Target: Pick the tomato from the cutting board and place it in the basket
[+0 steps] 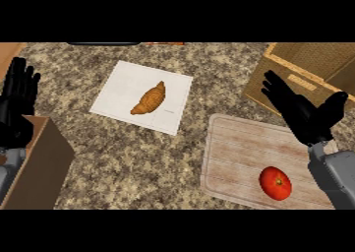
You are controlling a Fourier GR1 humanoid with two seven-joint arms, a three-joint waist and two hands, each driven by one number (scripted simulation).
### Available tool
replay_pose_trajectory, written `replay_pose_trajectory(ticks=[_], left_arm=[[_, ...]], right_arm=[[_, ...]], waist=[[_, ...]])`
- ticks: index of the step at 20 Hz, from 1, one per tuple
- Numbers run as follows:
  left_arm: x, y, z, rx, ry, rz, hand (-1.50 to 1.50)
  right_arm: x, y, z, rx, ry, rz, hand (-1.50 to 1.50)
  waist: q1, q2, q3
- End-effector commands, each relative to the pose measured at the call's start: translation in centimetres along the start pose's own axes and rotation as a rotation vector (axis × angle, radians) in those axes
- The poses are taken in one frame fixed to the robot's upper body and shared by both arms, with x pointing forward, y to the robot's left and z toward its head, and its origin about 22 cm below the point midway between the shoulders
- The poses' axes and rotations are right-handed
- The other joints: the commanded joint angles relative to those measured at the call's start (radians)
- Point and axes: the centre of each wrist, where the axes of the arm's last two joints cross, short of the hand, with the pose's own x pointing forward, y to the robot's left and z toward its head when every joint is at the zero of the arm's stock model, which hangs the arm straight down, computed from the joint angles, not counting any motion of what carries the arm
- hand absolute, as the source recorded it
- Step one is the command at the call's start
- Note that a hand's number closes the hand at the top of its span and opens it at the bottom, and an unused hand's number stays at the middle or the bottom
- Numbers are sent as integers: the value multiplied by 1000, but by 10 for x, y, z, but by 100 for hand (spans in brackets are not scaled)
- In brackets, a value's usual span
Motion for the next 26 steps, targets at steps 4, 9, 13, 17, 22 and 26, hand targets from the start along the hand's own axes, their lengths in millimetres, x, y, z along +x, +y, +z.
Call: replay_pose_trajectory(ticks=[4, 9, 13, 17, 22, 26], left_arm=[[-62, 21, 54, -53, 443, -68, 0], [-76, 25, 83, -163, 654, -85, 0], [-65, 31, 77, -173, 662, -97, 0], [-53, 37, 78, -188, 685, -105, 0], [-41, 44, 75, -159, 704, -94, 0], [-37, 46, 80, -147, 727, -114, 0]], right_arm=[[34, -13, 0, -260, -261, -51, 150], [46, 31, -6, -185, -410, -6, 150], [28, 46, -6, -301, -342, 144, -150], [17, 24, -1, -422, -210, 372, -150], [31, -26, 11, -532, -63, 708, -150], [60, -37, 17, -505, 34, 853, -150]], waist=[[-51, -15, -9], [-37, -9, -12], [-40, -6, -19], [-39, -16, -27], [-69, -28, -37], [-91, -39, -40]])
